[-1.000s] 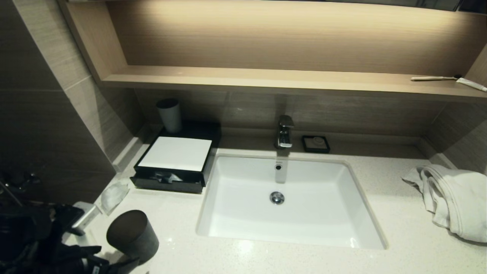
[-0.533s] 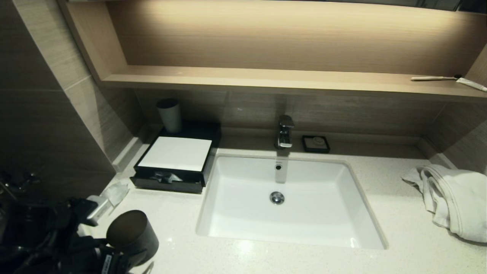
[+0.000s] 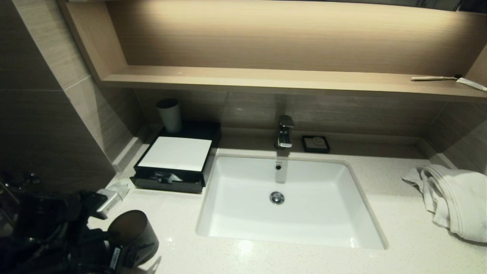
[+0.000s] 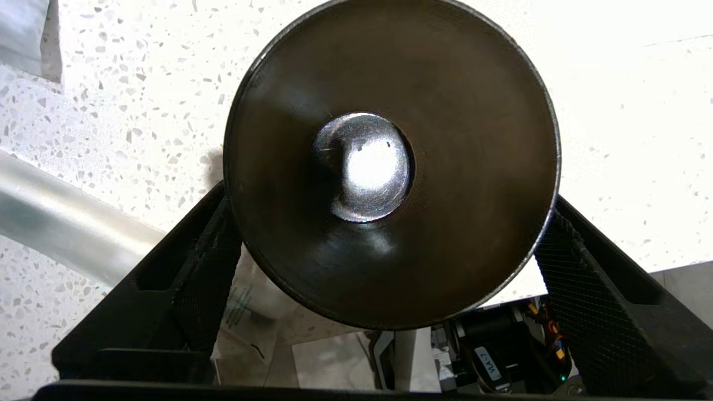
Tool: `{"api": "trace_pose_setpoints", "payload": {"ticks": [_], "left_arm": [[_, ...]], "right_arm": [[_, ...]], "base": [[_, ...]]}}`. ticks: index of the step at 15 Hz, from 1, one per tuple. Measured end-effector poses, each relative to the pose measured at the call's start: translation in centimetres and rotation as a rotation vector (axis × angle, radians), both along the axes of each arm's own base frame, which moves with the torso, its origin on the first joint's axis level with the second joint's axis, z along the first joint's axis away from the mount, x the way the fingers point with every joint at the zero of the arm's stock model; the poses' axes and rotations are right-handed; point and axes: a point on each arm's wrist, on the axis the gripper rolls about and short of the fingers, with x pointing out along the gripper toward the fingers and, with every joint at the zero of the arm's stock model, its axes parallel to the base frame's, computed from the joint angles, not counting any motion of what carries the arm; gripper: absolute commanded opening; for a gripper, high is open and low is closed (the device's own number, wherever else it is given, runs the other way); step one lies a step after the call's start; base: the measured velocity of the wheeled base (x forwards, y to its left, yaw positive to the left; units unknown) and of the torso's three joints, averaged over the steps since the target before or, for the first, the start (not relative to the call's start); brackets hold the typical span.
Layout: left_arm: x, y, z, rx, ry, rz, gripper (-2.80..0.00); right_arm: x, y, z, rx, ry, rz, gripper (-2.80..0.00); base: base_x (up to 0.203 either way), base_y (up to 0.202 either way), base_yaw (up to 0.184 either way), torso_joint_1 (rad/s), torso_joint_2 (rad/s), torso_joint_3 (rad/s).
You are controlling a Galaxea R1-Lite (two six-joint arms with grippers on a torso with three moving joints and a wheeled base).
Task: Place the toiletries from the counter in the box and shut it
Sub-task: Pick up the cup
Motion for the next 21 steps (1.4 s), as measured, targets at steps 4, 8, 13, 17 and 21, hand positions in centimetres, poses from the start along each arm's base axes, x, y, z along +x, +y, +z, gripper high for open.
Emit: {"api": "trace_pose_setpoints", "payload": {"ticks": [4, 8, 13, 17, 21], "left_arm": [[0.3, -0.1, 0.0, 0.001, 0.001, -0.004, 0.0], [0.5, -0.2, 0.0, -0.001, 0.005, -0.002, 0.0], [1.5, -0.3, 0.0, -0.009, -0.037, 0.002, 0.0], [1.7, -0.4, -0.4, -0.01, -0.028, 0.006, -2.8], [1.8, -0.4, -0.6, -0.01, -0.025, 0.006, -2.8]], "right_arm": [[0.0, 0.0, 0.0, 0.0, 0.0, 0.0, -2.8], [0.0, 0.0, 0.0, 0.0, 0.0, 0.0, -2.8], [0.0, 0.0, 0.0, 0.0, 0.0, 0.0, -2.8], [0.0, 0.0, 0.0, 0.0, 0.0, 0.0, -2.8], [0.0, 0.0, 0.0, 0.0, 0.0, 0.0, -2.8]], "base": [[0.0, 0.0, 0.0, 0.0, 0.0, 0.0], [0.0, 0.0, 0.0, 0.0, 0.0, 0.0], [0.0, 0.0, 0.0, 0.0, 0.0, 0.0], [0.0, 0.0, 0.0, 0.0, 0.0, 0.0], [0.0, 0.0, 0.0, 0.0, 0.0, 0.0]]}}
